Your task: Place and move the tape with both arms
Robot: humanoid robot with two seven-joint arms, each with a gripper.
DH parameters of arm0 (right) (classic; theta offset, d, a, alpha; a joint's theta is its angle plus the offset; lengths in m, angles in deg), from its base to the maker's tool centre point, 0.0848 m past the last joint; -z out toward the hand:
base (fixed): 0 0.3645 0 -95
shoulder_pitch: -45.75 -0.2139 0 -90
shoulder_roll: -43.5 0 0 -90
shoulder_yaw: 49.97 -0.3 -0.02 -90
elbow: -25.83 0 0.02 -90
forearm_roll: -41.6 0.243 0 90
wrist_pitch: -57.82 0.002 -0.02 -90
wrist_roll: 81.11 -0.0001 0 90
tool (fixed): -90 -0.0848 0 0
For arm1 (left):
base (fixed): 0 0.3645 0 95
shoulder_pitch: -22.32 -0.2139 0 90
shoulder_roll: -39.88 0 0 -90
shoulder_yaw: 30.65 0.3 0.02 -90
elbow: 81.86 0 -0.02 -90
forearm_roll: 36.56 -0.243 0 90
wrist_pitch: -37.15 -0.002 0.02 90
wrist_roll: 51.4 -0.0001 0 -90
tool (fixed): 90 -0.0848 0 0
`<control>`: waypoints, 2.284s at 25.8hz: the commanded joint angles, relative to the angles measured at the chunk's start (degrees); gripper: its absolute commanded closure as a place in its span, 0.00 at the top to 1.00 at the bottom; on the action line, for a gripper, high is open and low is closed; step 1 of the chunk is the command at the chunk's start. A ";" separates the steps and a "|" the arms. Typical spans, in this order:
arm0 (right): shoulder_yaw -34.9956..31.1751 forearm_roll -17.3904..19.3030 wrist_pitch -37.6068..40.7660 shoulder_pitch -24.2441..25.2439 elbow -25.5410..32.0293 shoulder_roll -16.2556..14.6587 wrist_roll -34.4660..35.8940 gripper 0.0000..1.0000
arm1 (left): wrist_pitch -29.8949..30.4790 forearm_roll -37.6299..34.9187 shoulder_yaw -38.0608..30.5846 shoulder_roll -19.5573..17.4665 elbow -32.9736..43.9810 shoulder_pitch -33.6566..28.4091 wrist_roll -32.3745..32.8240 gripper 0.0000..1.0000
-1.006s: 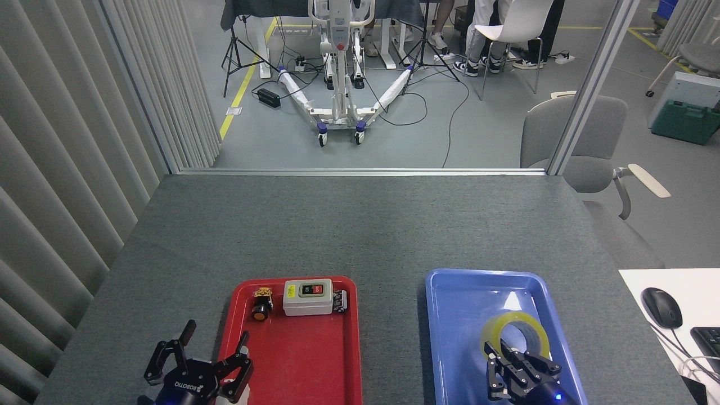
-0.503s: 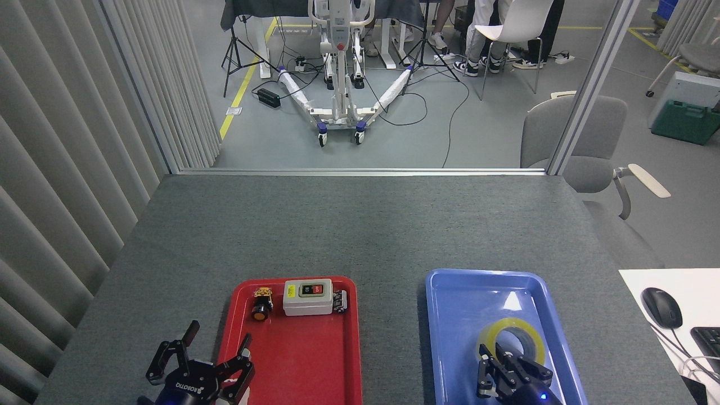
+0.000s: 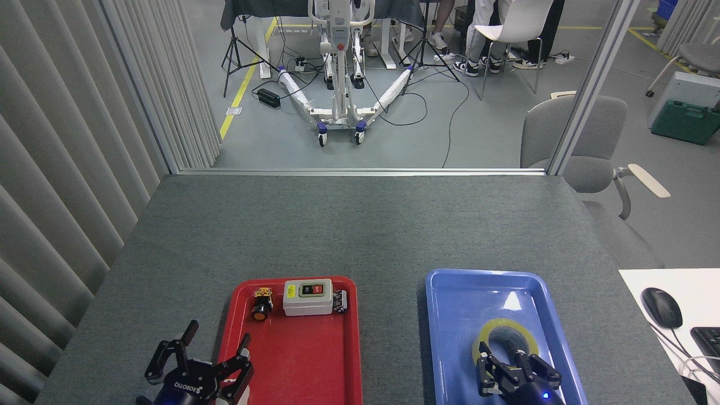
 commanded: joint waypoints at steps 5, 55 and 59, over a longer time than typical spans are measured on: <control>-0.18 -0.03 -0.68 0.28 1.03 -0.42 7.29 0.68 | 0.06 0.12 0.08 -0.40 0.00 0.00 -0.01 1.00; -6.15 -3.81 -2.88 4.67 4.55 4.15 24.35 0.99 | -6.44 3.81 -1.15 0.30 1.50 -1.67 4.12 1.00; -6.07 -5.65 -3.50 4.94 5.34 4.24 24.35 0.99 | -6.53 3.90 -1.15 0.39 1.50 -1.67 4.03 1.00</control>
